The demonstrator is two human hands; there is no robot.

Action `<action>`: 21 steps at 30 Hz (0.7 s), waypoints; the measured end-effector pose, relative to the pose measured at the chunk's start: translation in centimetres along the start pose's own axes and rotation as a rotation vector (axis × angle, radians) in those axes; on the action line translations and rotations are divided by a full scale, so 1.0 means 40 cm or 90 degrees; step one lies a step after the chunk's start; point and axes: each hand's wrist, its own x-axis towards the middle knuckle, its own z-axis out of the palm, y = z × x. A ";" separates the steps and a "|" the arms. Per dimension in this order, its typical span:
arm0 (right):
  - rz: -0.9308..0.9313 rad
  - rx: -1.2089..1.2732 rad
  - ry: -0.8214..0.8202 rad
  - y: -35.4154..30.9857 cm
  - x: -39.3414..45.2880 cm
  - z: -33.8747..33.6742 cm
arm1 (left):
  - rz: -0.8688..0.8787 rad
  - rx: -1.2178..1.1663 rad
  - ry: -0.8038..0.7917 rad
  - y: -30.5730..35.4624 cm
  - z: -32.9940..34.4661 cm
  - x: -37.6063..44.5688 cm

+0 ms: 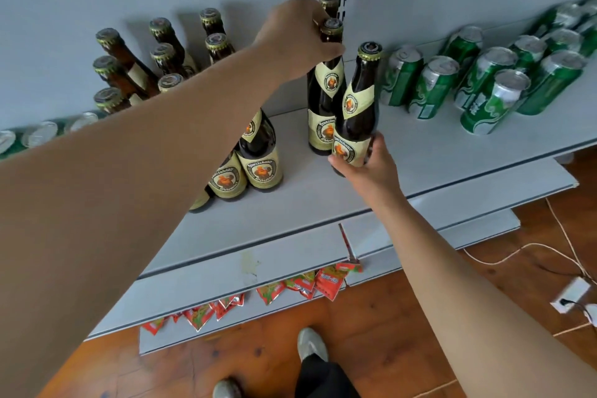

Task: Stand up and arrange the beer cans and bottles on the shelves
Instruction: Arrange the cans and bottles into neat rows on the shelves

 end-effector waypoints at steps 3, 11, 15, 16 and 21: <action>-0.017 -0.025 -0.029 0.003 0.008 -0.008 | -0.004 -0.011 -0.013 -0.003 -0.004 0.009; -0.037 -0.064 -0.244 -0.015 0.011 0.012 | -0.033 0.021 -0.078 -0.008 -0.037 0.019; 0.003 -0.083 -0.189 -0.014 0.056 -0.041 | -0.096 -0.111 -0.049 -0.044 -0.072 0.052; 0.026 -0.035 -0.143 -0.028 0.080 -0.052 | -0.100 -0.157 -0.008 -0.051 -0.075 0.065; 0.163 0.127 -0.165 -0.111 0.223 -0.025 | -0.071 -0.223 -0.020 -0.032 -0.053 0.116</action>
